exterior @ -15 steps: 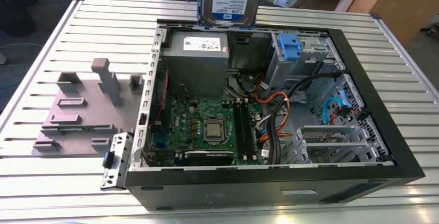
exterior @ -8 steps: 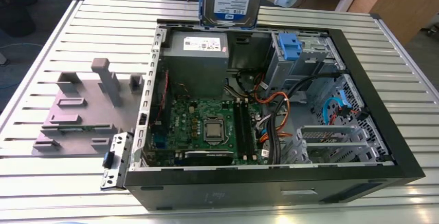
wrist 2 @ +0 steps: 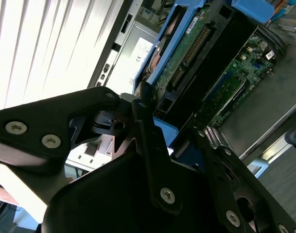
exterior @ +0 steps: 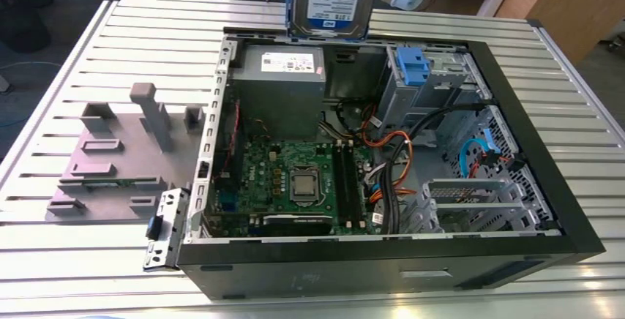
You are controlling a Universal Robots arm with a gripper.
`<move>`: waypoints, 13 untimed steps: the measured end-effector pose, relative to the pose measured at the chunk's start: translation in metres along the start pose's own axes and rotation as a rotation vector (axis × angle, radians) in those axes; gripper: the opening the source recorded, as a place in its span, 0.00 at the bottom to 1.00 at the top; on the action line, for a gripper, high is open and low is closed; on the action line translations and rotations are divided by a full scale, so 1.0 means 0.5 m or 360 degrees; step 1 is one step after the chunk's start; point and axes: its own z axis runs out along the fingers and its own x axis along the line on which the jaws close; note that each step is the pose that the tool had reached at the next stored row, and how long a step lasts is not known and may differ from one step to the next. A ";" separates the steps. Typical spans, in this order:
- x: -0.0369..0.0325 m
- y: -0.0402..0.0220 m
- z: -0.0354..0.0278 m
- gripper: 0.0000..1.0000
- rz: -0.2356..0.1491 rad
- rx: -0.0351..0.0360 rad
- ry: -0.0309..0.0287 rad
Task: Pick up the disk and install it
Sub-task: 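Pick up the disk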
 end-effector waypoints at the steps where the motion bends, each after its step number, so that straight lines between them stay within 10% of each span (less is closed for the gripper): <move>1: 0.000 -0.001 0.000 0.37 0.0000 0.0000 -0.00001; 13: 0.000 -0.014 0.000 0.37 0.0000 0.0000 -0.00001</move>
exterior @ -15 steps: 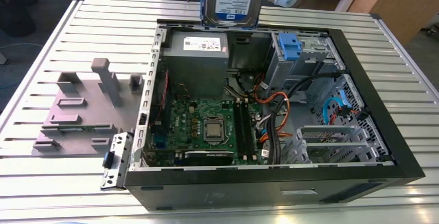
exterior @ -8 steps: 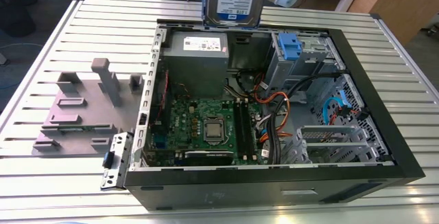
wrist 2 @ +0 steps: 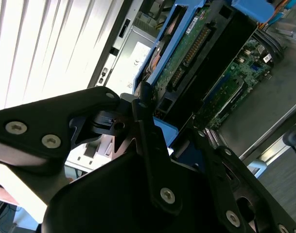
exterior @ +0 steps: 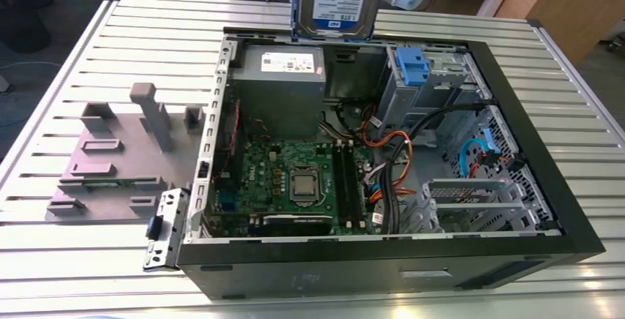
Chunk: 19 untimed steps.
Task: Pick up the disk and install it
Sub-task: 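Pick up the disk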
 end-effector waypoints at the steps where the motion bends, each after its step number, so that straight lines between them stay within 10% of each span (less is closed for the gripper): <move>1: 0.000 -0.001 0.000 0.37 0.0000 0.0000 0.00000; 19: 0.000 -0.017 0.000 0.37 0.0000 -0.0001 0.00001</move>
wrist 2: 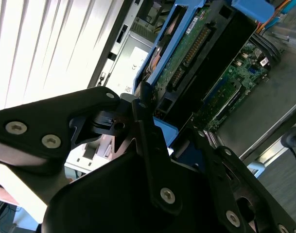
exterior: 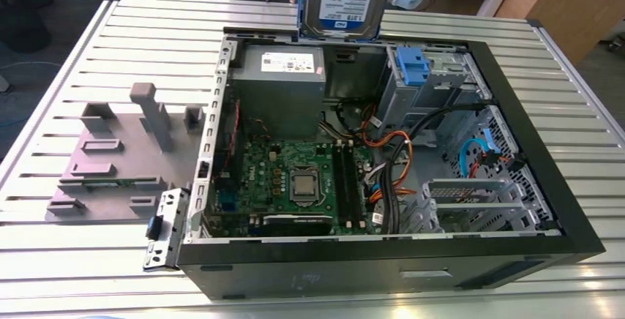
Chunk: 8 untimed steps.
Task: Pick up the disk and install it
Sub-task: 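Pick up the disk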
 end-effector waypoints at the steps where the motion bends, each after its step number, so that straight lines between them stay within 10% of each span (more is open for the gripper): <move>1: 0.000 -0.001 0.000 0.37 0.0000 0.0000 -0.00001; 4: 0.000 -0.002 0.000 0.37 0.0003 0.0000 -0.00013; 8: 0.000 -0.002 0.000 0.37 0.0008 -0.0001 -0.00463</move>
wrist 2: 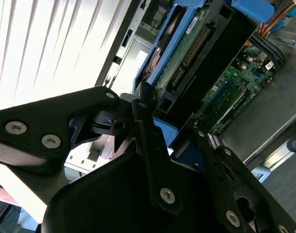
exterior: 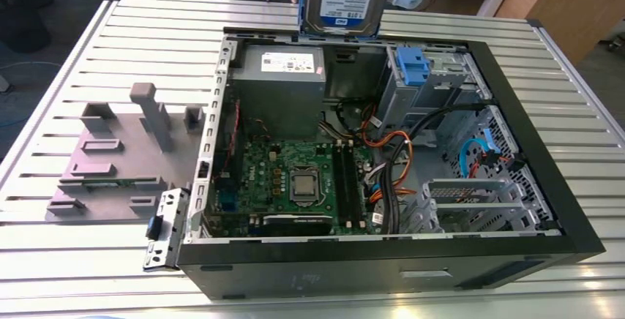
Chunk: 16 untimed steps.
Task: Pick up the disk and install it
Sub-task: 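Pick up the disk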
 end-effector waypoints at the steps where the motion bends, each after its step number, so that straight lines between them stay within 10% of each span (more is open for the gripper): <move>1: 0.000 0.000 0.000 0.37 0.0001 0.0000 -0.00005; 16: 0.004 -0.001 0.000 0.37 0.0001 0.0000 -0.00006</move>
